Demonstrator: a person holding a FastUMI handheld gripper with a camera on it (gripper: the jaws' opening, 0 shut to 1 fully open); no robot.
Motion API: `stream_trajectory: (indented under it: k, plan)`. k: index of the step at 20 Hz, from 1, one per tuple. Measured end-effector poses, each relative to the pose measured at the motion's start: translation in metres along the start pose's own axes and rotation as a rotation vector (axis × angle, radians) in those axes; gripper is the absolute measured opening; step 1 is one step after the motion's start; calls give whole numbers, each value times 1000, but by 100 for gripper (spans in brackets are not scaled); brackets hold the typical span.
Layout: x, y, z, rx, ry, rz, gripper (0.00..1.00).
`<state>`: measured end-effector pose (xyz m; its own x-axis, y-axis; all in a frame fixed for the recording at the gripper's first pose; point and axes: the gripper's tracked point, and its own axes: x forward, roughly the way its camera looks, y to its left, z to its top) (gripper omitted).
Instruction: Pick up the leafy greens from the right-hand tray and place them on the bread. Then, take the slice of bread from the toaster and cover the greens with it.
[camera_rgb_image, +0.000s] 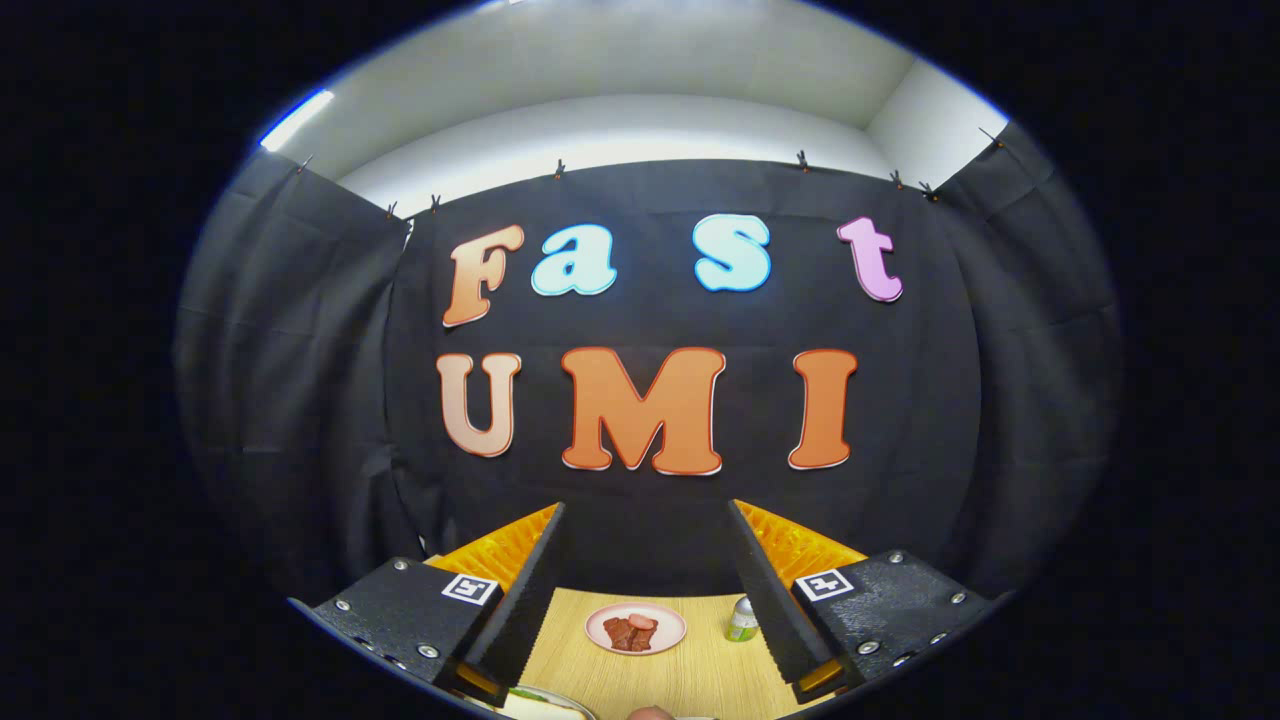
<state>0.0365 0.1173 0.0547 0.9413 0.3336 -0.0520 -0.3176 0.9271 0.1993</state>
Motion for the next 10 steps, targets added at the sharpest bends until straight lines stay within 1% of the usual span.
stream_trajectory:
  k: [6, 10]
  plan:
    - [-10, -20, 43, -46, -154, -65, 93]
    - [-12, -23, 39, -67, -158, -78, 93]
